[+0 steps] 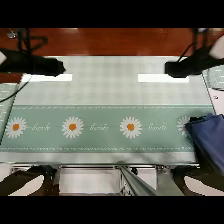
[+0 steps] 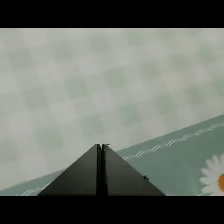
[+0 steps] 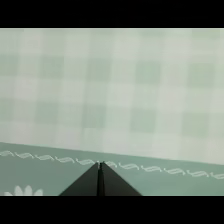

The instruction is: Fold the shirts.

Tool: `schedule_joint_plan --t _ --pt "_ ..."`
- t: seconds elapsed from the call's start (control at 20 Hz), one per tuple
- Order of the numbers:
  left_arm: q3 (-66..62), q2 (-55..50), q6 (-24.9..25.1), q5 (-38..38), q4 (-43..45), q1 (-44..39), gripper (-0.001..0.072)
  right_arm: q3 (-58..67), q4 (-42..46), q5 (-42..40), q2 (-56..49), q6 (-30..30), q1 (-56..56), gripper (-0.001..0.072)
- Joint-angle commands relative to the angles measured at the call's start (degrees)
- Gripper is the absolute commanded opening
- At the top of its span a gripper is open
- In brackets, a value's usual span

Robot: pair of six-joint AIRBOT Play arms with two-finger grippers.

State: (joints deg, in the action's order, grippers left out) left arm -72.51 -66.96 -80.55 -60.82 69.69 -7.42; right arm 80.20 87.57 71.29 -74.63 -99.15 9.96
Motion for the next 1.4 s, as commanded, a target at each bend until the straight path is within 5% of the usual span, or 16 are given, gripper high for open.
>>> schedule_joint_plan --t 0.0,1.35 --pt "6.7 -4.5 -3.8 0.3 6.4 0.4 0.0027 -7.6 8.4 -2.1 -7.1 -8.7 4.9 0.0016" --pt "7.2 -8.4 -3.7 -1.2 6.4 2.8 0.0028 -7.6 9.2 -0.4 -8.1 -9.7 2.3 0.0016"
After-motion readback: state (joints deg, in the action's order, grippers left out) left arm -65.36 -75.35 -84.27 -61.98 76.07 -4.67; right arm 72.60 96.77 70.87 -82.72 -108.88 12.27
